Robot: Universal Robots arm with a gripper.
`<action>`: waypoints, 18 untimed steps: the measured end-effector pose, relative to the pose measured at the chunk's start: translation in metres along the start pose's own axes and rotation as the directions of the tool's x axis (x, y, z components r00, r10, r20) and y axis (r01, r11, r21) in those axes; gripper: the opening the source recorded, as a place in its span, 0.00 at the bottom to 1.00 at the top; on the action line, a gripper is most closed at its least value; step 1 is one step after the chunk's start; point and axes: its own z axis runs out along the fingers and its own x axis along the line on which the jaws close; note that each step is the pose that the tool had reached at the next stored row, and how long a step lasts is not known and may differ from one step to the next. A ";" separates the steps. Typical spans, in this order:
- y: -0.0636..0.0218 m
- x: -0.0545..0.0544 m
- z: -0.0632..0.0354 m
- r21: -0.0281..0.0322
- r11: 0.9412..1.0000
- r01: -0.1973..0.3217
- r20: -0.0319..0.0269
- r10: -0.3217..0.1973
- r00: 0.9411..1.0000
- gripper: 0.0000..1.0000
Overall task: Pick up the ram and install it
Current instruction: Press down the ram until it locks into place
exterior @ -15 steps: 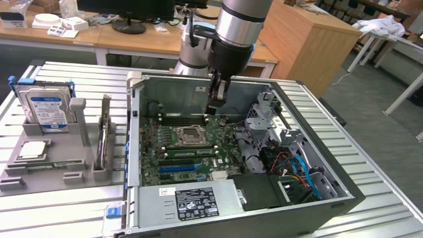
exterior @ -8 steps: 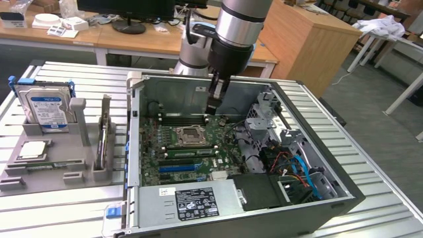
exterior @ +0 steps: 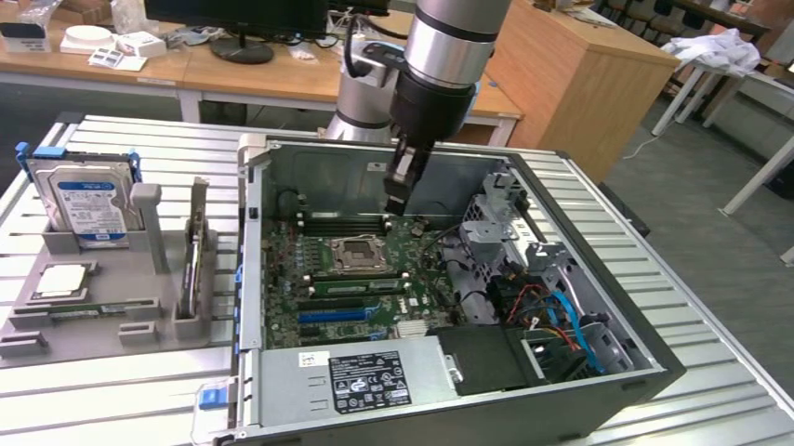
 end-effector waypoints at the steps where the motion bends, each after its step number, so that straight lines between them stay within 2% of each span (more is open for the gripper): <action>1: 0.0000 0.000 0.0000 0.001 1.000 -0.016 0.001 0.016 1.000 0.11; 5: 0.0000 0.000 0.0001 0.003 0.996 -0.086 0.003 0.085 0.996 0.11; 9: 0.0000 0.000 0.0001 0.005 0.989 -0.151 0.005 0.151 0.989 0.11; 14: 0.0000 0.000 0.0001 0.007 0.972 -0.233 0.008 0.233 0.972 0.11; 18: 0.0000 0.000 0.0002 0.008 0.954 -0.298 0.011 0.298 0.954 0.11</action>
